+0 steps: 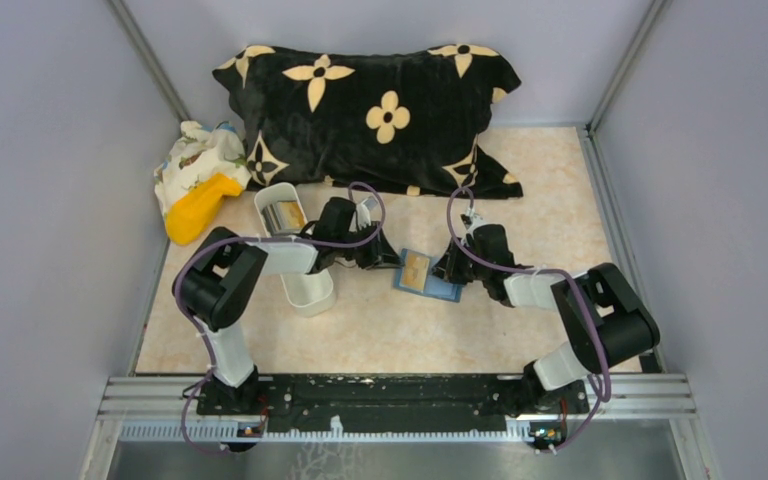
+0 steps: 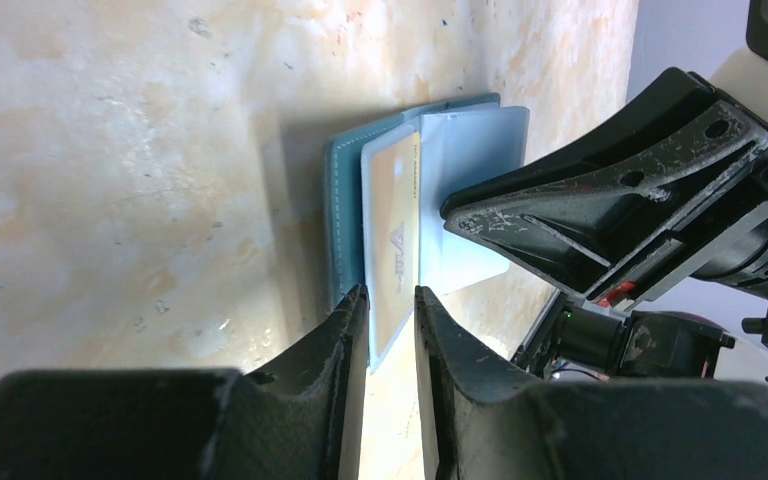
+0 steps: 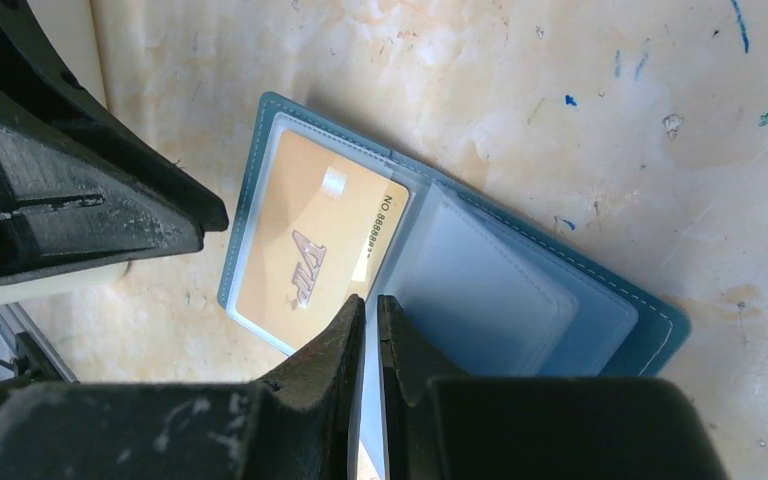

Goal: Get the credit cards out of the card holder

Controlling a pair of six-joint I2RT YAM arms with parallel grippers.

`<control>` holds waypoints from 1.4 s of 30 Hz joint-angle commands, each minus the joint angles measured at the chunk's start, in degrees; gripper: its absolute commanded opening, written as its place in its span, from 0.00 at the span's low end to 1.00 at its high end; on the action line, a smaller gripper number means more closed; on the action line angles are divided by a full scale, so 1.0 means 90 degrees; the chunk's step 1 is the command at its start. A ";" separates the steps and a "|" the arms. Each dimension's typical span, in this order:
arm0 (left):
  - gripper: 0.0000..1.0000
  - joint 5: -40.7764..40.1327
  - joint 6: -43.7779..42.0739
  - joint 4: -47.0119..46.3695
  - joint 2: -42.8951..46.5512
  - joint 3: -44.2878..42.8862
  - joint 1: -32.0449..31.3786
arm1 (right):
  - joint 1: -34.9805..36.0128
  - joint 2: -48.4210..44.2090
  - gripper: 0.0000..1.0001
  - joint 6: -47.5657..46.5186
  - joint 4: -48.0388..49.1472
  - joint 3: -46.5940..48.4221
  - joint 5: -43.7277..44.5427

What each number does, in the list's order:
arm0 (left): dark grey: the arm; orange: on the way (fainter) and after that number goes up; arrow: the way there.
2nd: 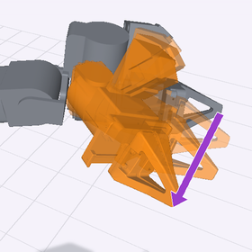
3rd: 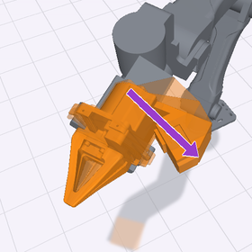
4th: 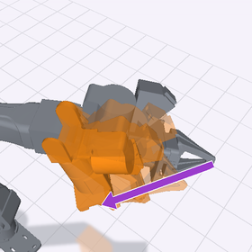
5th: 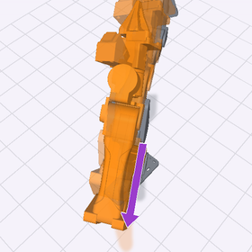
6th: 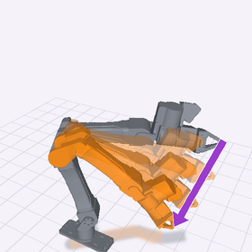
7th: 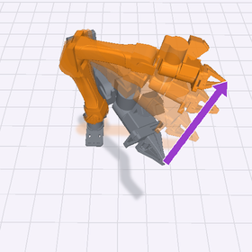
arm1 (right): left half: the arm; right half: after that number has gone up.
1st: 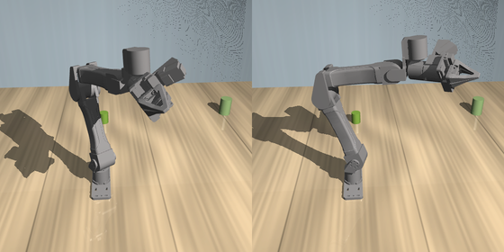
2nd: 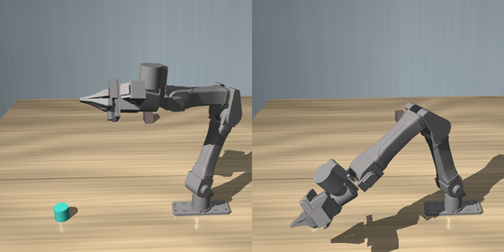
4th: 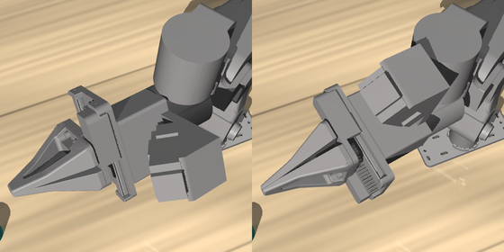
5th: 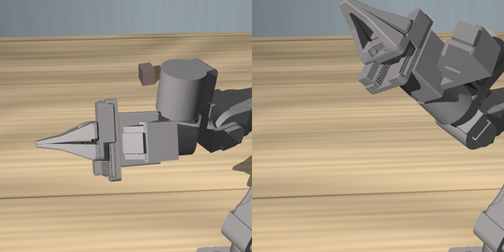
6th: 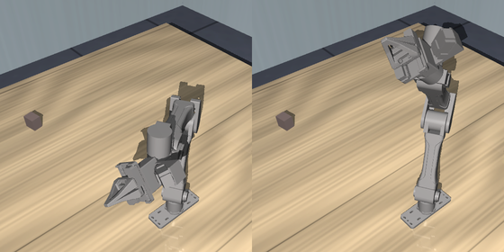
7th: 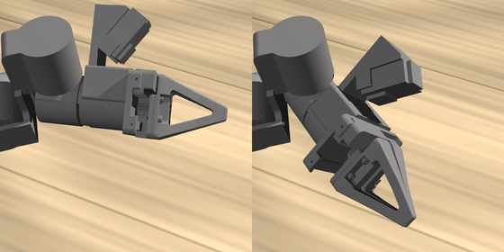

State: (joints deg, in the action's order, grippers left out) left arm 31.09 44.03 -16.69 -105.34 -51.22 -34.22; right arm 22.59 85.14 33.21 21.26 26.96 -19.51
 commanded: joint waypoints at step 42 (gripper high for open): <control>0.28 0.0182 0.0037 0.0038 -0.0652 0.0111 -0.0037 | -0.0049 0.0019 0.10 0.0022 0.0337 -0.0018 -0.0030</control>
State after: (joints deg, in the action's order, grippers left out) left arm 34.13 46.57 -18.87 -109.43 -49.87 -34.35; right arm 22.59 86.06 33.23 21.87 26.98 -19.79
